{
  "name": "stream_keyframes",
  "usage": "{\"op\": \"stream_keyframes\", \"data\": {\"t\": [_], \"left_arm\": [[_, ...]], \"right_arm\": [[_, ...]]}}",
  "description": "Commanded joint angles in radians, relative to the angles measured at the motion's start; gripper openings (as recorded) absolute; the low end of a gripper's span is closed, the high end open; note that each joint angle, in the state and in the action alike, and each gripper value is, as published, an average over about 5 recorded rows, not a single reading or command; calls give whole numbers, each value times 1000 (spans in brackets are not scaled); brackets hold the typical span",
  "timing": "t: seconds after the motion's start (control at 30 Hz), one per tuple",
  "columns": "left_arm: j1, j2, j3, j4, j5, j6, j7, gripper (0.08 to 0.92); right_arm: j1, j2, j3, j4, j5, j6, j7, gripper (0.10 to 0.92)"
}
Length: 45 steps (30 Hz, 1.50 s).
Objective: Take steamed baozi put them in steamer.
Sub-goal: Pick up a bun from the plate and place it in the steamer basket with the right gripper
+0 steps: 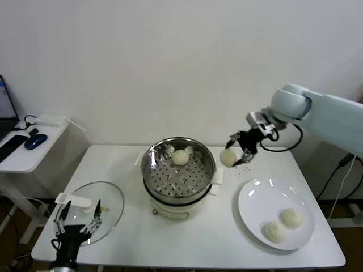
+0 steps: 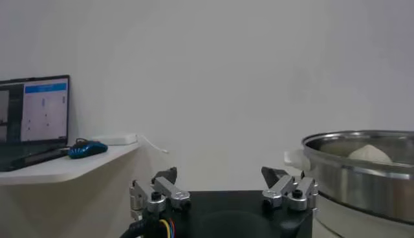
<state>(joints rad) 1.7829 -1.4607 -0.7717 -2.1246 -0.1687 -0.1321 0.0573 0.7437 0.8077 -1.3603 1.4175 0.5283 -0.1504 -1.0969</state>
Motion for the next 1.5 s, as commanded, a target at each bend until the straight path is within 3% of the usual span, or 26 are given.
{"op": "stream_keyframes", "data": {"t": [0.03,0.67,1.5], "left_arm": [[-2,-1,3,-12,2,3,1,823],[1,7,13,-14,-12,-3,5,823],[-20,8,13,9,-16,2,6,823]], "right_arm": [[32,277,-19,-118,116,-86,29,670],[-247,558,70,-400,97,-172,93,677],[-322,593,98,-453,108,-195,116,687]]}}
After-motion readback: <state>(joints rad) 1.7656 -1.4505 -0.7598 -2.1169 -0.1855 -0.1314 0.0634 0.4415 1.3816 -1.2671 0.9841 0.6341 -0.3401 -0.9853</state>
